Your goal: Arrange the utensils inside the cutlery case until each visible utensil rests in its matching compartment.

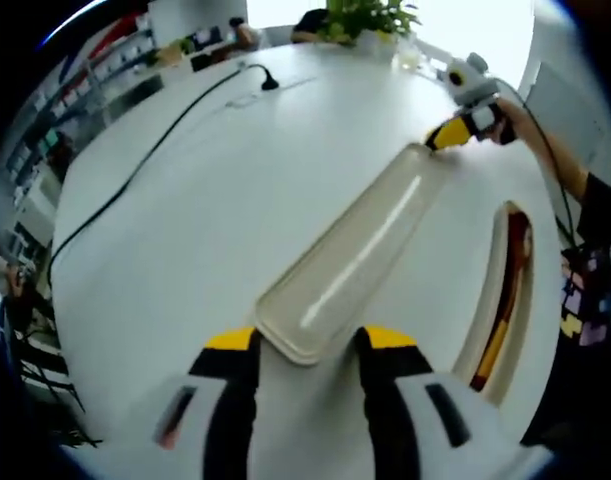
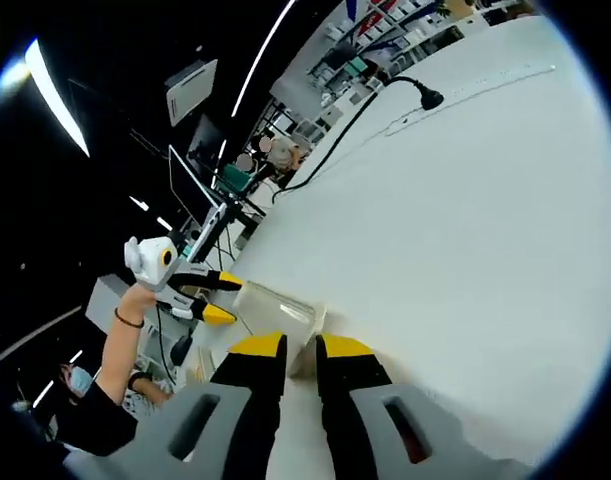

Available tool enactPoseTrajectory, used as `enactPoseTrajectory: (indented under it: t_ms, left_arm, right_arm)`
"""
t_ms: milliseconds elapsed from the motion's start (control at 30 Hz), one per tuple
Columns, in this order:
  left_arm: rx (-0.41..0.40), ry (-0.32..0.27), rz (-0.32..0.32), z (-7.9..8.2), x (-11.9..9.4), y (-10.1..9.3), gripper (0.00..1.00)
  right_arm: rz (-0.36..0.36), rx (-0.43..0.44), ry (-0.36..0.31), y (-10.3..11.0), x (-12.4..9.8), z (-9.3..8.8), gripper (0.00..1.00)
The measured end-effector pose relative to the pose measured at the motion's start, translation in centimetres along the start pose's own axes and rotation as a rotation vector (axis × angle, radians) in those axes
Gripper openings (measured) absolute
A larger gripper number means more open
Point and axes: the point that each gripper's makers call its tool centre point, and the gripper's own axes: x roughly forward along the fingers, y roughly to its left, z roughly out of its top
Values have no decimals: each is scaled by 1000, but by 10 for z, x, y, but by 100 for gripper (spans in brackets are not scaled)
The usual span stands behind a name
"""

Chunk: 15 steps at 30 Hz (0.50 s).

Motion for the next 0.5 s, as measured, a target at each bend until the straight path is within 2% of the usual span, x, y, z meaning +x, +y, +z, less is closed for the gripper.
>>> enactPoseTrajectory:
  t_ms: [300,367,433,500]
  left_arm:
    - [-10,-13,4,0,1,2,44]
    - [-10,-18,5,0,1,2,44]
    - [-10,-21,5,0,1,1,44]
    - [-9,-27,4,0,1,1,44]
  right_arm:
    - [129,52,-26,18,-4,-1,8]
    - [196,65,-79,29,-6,7,5]
    - [243,86,-94,37,-8,10,4]
    - [230,89,-88,38,-5,8,8]
